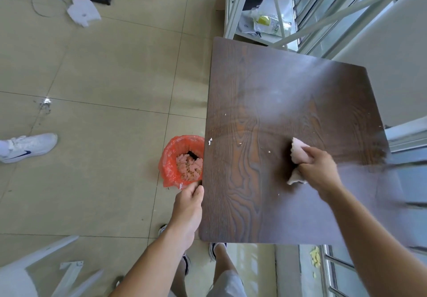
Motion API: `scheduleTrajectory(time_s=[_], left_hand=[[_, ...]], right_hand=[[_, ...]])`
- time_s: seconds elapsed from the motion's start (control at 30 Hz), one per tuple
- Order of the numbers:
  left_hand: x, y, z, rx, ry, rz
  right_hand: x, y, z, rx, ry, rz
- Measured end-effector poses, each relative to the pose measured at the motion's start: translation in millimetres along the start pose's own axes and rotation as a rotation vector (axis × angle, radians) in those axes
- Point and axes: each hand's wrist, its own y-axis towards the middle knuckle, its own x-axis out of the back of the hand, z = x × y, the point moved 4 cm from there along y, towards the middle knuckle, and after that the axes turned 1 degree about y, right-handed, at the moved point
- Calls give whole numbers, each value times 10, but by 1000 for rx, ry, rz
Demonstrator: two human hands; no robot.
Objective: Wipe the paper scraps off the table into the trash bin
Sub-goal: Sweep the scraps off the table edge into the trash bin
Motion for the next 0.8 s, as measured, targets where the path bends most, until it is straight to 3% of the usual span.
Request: scheduleTrajectory(time_s=[0.17,0.53,0.67,0.8], left_hand=[[35,-8,0,10,7,6],[68,1,3,44,13,9],[77,15,-6,63,27,22],[61,2,-18,25,14,74]], right_hand=[[-721,-195,498,79,175,-4],[-2177,-418,1396,185,181,108],[-2171,-505,1617,221,167,129],[-1546,-542,1696,233,355,158]])
